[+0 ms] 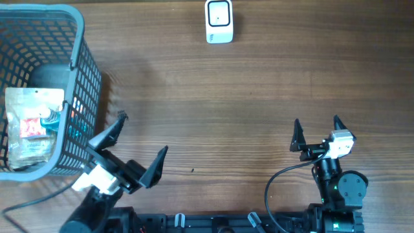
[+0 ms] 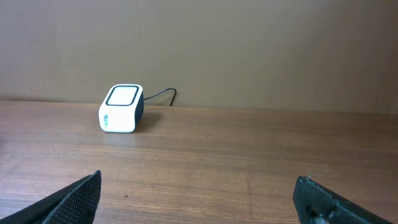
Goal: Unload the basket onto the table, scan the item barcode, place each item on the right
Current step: 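Reach the left gripper into the basket and grasp the blue mouthwash bottle, then lift the mouthwash bottle out and carry it toward the white scanner, then set the mouthwash bottle upright on the table below the scanner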
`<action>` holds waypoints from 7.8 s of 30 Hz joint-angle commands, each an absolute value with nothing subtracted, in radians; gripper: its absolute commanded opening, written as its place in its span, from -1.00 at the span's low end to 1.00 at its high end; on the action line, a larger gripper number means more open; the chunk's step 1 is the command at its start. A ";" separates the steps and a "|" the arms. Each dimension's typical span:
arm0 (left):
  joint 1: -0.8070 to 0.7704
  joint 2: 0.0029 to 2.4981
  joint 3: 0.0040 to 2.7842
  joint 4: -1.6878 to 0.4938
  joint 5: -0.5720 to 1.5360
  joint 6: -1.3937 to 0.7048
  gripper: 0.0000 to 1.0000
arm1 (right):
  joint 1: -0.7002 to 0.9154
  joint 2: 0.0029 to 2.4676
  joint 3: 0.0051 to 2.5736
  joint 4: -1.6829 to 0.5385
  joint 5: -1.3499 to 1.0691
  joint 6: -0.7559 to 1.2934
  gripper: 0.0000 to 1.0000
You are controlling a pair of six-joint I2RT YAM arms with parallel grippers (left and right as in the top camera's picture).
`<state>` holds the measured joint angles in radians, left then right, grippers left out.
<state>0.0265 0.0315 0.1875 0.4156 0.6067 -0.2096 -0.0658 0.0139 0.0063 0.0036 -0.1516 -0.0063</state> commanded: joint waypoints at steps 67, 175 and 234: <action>0.609 1.895 1.892 -1.531 0.081 -0.699 1.00 | -0.062 0.011 0.006 0.008 -0.141 -0.023 1.00; -0.354 1.820 2.304 -1.685 0.030 -0.763 -0.92 | -0.062 0.011 0.006 0.008 -0.141 -0.023 1.00; 0.167 1.653 2.371 -1.564 -0.229 -0.742 1.00 | -0.062 0.011 0.006 0.008 -0.141 -0.023 1.00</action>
